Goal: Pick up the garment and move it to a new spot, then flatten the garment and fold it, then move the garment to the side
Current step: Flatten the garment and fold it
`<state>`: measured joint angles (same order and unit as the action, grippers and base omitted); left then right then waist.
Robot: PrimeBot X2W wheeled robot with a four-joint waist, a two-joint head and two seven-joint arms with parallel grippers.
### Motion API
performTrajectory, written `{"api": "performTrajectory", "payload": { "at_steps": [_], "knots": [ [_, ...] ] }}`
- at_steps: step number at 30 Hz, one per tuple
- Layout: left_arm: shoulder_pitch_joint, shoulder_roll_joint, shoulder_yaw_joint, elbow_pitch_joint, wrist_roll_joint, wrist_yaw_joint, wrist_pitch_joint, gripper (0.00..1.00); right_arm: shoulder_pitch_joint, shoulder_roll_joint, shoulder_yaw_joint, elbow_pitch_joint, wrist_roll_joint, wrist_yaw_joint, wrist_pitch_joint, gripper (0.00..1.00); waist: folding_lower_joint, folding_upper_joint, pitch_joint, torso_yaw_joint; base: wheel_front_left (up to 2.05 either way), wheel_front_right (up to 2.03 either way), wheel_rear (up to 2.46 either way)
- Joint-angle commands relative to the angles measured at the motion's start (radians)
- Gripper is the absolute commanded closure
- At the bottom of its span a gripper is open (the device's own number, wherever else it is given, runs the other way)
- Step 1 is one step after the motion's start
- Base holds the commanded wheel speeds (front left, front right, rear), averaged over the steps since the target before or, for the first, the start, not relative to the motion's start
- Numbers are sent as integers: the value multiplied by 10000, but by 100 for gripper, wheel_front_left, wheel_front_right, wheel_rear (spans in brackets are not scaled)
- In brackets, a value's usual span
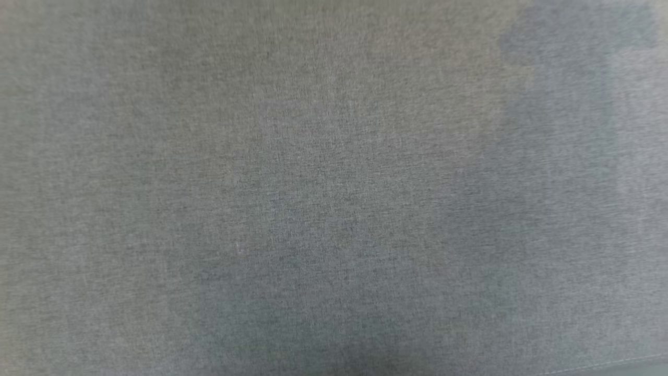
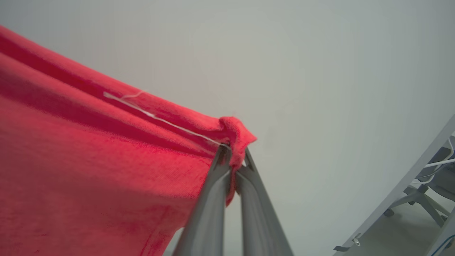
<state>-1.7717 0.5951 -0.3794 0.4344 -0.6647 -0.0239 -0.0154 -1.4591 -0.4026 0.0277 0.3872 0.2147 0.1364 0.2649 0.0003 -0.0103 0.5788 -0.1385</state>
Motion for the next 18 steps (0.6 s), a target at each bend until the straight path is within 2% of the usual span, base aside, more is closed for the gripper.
{"api": "performTrajectory", "payload": {
  "at_steps": [1,5,9,14,18],
  "knots": [
    [-714,85,132,585,249,5,-359,100,-399,-17,-278,582,-354,-57,-317,100,-3,103,1024,46,0,0,0],
    [-1974,-302,-24,2037,634,-234,-1251,100,-1502,368,-664,1925,-1226,-57,-1297,100,-3,103,1277,153,0,0,0],
    [-2228,-565,-395,3067,904,-608,-1916,100,-2067,632,-1037,2907,-1920,-57,-2213,100,-3,103,1506,372,0,0,0],
    [-1427,-902,-537,3700,757,-909,-2376,100,-2022,958,-1090,3759,-2185,-57,-3387,100,-3,103,1692,646,0,0,0],
    [-174,-1213,-597,3466,585,-1023,-2452,100,-1535,1134,-734,4262,-2182,-57,-4227,100,-3,103,1673,815,0,0,0]
  ]
}}
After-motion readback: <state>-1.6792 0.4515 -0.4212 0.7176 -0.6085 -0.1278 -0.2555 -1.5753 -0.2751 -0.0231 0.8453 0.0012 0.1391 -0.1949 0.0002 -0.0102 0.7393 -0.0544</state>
